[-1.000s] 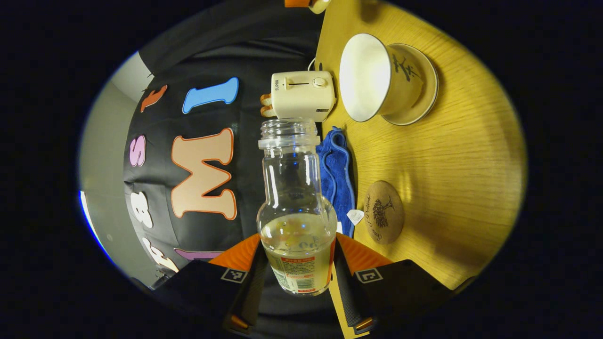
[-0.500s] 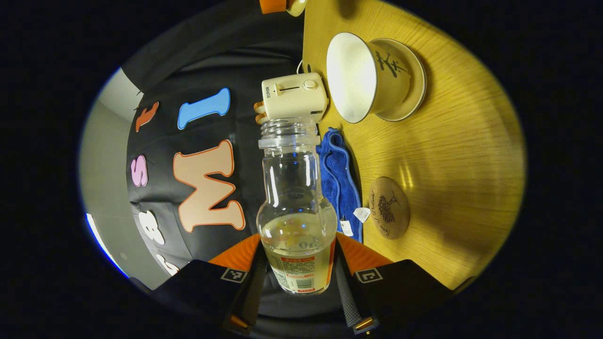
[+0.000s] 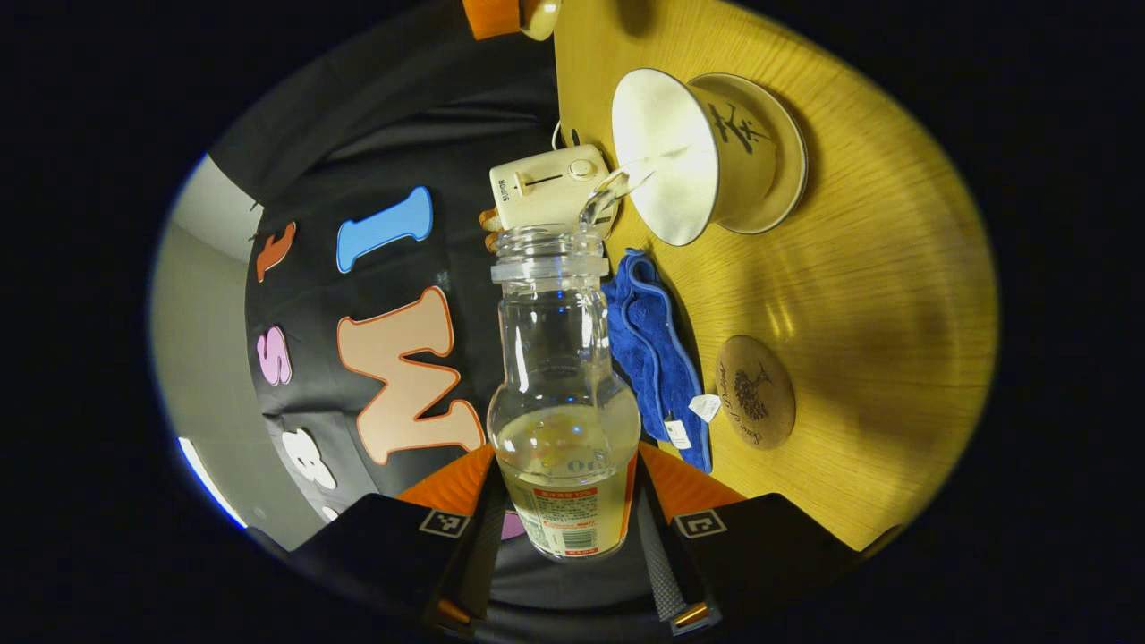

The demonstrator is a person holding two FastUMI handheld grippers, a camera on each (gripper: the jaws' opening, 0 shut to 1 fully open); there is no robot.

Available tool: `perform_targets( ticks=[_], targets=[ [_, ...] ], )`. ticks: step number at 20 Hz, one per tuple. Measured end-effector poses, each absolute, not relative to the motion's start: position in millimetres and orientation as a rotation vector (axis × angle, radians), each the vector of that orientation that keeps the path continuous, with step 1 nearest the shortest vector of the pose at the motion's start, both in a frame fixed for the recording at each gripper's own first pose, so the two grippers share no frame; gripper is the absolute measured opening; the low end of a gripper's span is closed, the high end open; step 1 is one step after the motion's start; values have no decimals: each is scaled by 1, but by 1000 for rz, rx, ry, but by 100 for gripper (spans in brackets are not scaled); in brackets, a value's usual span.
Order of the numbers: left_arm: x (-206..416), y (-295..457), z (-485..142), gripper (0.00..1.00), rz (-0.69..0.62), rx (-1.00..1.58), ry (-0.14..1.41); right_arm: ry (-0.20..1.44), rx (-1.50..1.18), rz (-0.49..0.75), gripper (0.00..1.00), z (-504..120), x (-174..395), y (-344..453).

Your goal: Open the teacup lid with one hand, grasp the water bottle and pour water into the teacup with the other hand; after pouring, place the water bottle on the coaster and then close the teacup lid.

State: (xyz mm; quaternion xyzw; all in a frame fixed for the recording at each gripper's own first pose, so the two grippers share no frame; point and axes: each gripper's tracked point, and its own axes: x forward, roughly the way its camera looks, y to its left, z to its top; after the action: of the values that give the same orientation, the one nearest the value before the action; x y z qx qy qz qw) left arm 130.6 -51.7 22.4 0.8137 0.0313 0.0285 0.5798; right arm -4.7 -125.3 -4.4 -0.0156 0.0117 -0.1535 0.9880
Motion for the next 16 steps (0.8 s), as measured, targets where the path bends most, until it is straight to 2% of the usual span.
perform_targets(
  ticks=[16],
  targets=[
    [132,-58,41,67,85,1998,47,23,-31,-308,30,-4,-5,-125]
  ],
)
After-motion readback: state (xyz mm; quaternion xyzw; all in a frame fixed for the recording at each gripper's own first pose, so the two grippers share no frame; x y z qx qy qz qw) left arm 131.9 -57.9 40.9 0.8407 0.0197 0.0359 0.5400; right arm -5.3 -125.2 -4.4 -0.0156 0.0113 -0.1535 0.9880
